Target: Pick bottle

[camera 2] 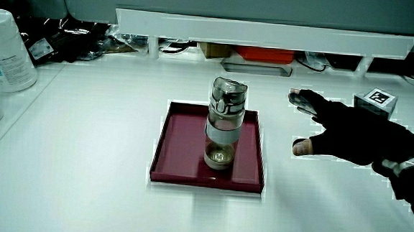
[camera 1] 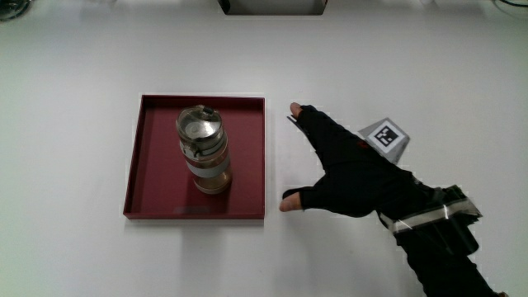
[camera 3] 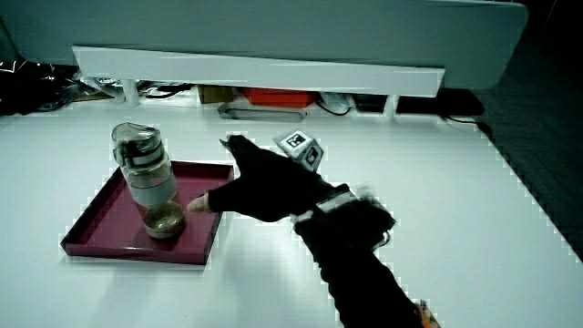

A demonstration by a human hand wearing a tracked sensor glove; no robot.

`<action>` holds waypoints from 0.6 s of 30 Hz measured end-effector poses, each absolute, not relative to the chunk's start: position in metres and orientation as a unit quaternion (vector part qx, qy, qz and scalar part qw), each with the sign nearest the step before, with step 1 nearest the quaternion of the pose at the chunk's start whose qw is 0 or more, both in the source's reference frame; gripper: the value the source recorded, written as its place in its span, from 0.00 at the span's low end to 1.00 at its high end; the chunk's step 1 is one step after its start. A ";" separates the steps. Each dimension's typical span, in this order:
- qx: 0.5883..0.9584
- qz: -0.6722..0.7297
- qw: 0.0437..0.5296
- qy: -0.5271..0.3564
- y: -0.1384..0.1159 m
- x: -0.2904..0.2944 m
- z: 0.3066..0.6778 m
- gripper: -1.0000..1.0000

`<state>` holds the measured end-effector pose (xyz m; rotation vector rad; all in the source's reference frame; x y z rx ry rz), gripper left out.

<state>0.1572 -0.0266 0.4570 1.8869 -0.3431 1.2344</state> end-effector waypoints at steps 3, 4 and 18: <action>0.747 0.491 0.431 -0.125 -0.029 0.145 0.461 0.50; 0.742 0.497 0.429 -0.137 -0.030 0.142 0.467 0.50; 0.713 0.525 0.437 -0.159 -0.036 0.089 0.512 0.50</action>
